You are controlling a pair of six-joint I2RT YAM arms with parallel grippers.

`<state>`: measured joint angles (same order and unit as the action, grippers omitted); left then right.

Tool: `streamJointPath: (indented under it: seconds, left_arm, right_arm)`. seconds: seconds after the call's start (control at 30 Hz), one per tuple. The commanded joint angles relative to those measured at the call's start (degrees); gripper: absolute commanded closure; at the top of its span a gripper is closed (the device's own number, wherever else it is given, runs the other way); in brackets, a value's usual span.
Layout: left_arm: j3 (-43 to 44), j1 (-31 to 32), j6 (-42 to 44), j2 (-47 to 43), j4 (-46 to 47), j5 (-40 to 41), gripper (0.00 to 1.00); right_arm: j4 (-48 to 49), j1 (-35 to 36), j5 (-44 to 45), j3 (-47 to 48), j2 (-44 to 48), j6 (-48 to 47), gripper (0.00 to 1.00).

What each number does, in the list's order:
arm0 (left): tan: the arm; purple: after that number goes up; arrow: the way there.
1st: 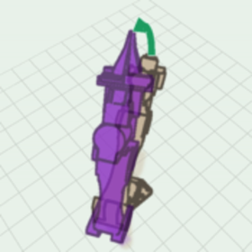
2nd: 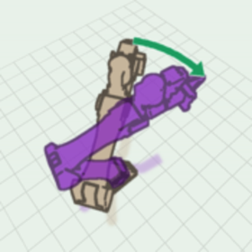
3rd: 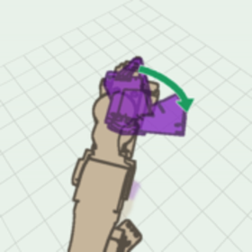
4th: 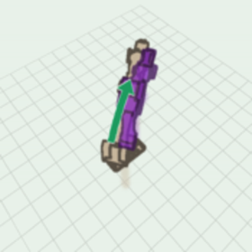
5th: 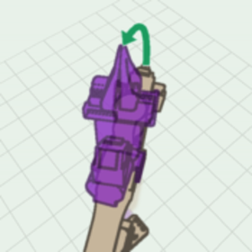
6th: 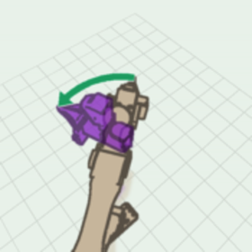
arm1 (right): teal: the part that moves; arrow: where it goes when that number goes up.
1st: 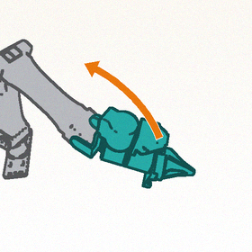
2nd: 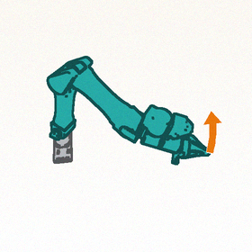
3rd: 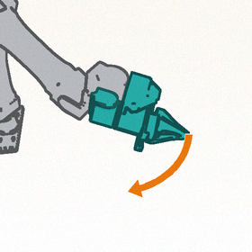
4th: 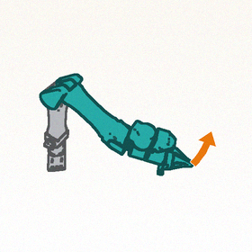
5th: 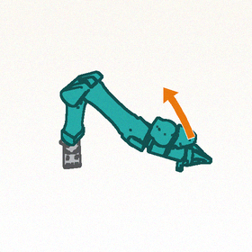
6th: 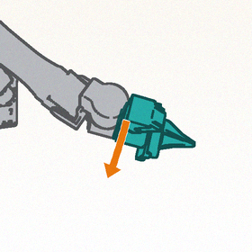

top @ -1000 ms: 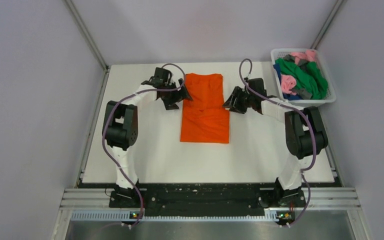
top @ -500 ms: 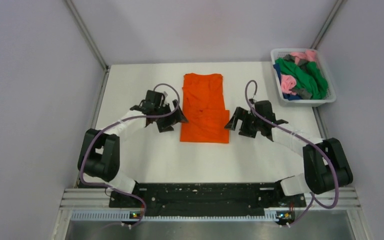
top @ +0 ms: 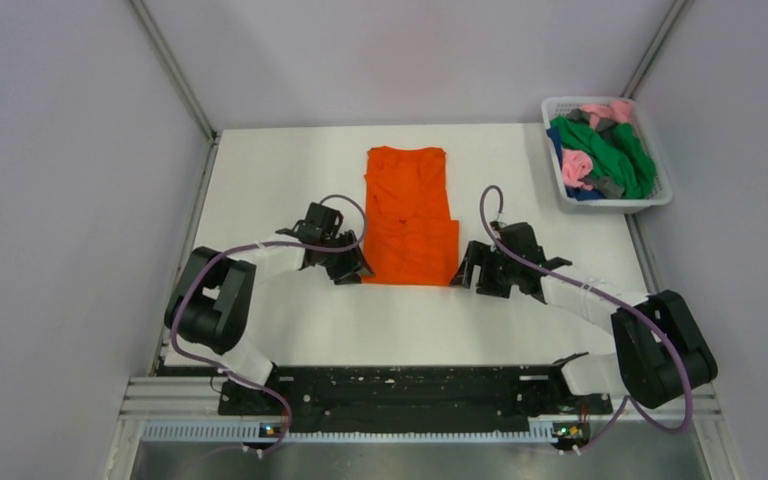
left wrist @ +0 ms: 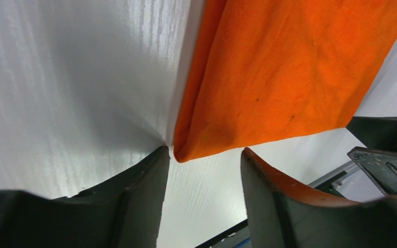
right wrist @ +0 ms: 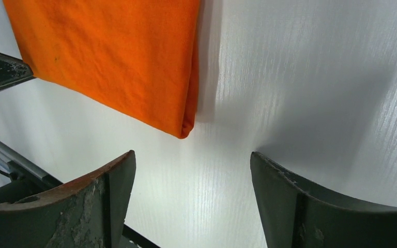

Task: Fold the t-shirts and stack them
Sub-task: Grab one side of the 2/3 rectangular tshirt with both arms

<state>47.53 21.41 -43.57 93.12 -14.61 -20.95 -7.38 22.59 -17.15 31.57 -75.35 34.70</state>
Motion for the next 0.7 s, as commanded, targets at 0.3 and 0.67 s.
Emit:
streamJointPath:
  seconds: [0.3,0.67]
  left_arm:
    - [1.0,0.4,-0.3,6.3,0.7,5.3,1.0]
    - [-3.2,0.6,-2.1,2.7,1.8,2.6,1.0]
  right_arm:
    - [3.3,4.0,5.4,2.4,-6.2,-1.3,0.51]
    - [3.1,5.9,3.5,3.7,-9.5,-1.8,0.97]
